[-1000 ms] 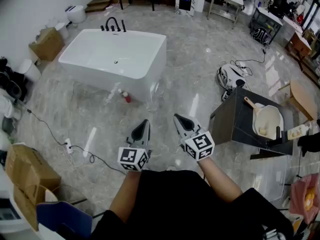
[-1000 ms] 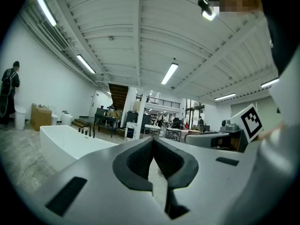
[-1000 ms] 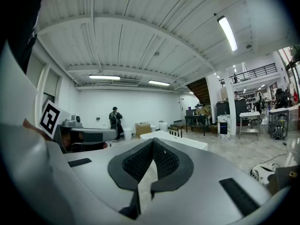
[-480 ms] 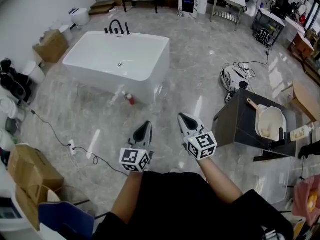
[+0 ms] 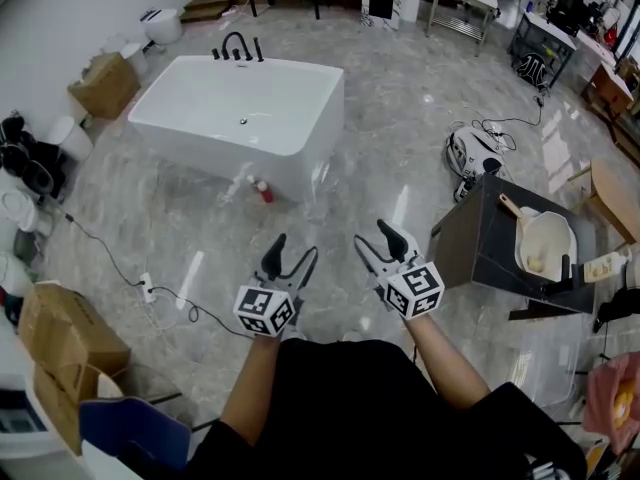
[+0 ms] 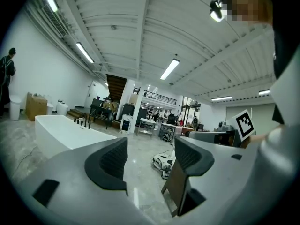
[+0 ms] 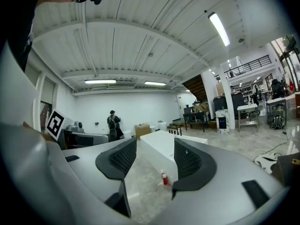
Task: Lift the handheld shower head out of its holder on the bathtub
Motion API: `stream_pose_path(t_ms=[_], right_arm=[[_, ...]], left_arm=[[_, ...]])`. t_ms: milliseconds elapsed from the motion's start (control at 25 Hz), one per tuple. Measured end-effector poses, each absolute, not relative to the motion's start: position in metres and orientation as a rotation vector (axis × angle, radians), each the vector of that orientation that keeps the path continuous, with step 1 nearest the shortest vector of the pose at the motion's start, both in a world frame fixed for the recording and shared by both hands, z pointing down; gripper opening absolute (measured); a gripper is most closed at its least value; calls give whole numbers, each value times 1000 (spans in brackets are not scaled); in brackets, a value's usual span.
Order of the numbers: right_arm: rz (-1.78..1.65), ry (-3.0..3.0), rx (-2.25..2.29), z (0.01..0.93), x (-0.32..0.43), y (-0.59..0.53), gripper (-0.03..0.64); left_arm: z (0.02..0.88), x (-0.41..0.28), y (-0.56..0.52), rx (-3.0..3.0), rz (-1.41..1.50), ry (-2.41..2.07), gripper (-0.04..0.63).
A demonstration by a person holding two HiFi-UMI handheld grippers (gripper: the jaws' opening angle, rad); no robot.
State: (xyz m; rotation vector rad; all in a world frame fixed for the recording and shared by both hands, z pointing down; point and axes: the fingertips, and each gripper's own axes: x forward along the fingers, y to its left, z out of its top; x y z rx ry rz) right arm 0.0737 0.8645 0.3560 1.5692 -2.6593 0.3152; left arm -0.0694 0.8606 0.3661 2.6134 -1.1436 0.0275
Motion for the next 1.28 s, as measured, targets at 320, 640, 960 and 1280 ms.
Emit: stream_pose_path(t_ms=[320,640,960,1280], right_arm=[[292,-2642,1627,363,87,872,233],[389,-2618,1545,402,97,874,233],[442,-2614,1541,416,105,832,233],[360,-2563,1537,435,112,718,233]], left_arm=[[373,-81,865,2598,-13,-1239,302],[405,-92,872,2513,96,-1325,302],[411,-72,823,2513,80,-1297,302],[433,-54,700,2574,85,-1174,302]])
